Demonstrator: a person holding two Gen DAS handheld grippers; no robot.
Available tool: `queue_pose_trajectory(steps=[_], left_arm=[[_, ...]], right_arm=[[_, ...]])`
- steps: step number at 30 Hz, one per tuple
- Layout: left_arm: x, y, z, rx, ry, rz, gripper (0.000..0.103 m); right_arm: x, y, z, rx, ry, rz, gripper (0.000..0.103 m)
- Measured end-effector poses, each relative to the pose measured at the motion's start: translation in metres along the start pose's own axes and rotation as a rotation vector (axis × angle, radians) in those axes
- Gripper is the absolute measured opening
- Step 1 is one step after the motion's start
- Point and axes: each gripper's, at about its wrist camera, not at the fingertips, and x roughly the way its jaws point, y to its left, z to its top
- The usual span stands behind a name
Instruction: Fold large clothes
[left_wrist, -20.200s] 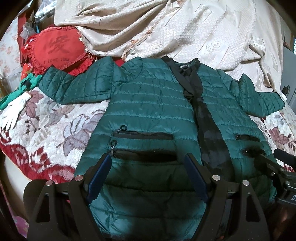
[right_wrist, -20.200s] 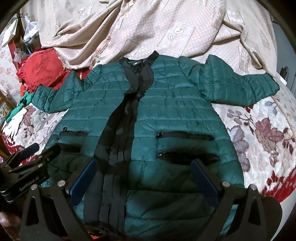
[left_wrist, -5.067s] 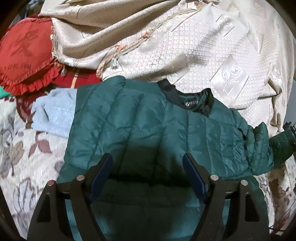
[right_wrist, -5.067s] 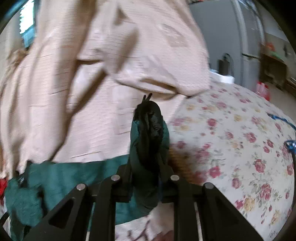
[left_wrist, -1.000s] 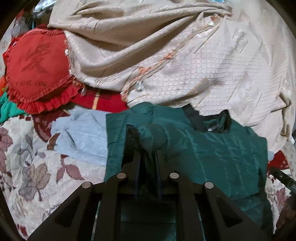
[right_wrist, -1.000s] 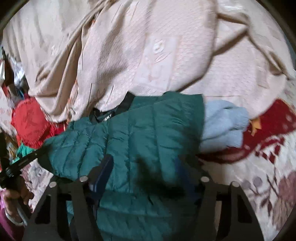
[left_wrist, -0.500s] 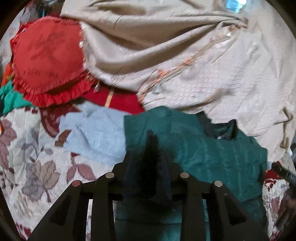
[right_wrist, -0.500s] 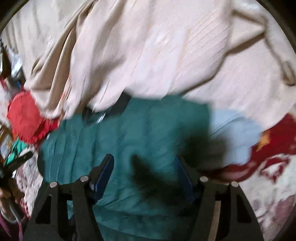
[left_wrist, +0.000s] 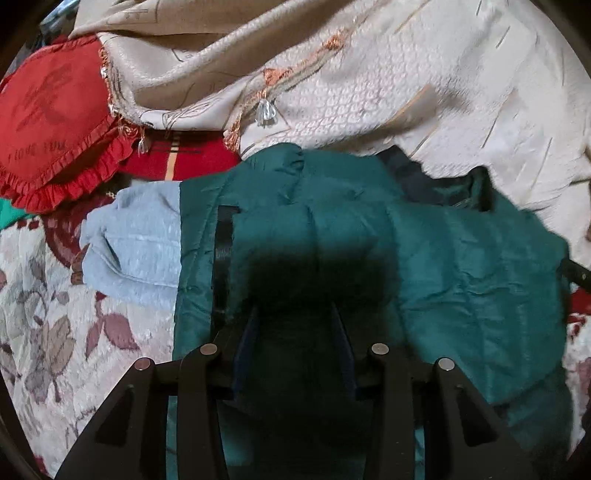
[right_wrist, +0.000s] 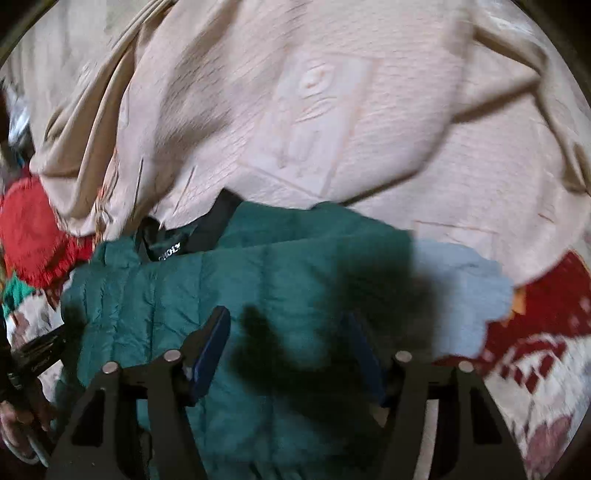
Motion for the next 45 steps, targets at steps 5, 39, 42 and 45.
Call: queue_pose_trajectory(steps=[5,39,42,45], left_arm=[[0.017,-0.01,0.007,0.037,-0.006,0.033,0.022],[0.039,-0.019,0.015,0.049,-0.002,0.08,0.022],[0.039,-0.019,0.014,0.051,-0.009,0.079,0.022],[0.04,-0.02,0.015,0.051,-0.012,0.086,0.022]], right_arm=[[0.042,-0.007,0.009,0.058,0.017,-0.04,0.061],[0.051,0.043,-0.019,-0.069,0.08,-0.013,0.062],[0.031,0.041,-0.014,-0.052,0.046,0.018,0.062],[0.011,0.033,-0.009,-0.043,-0.023,0.0,0.071]])
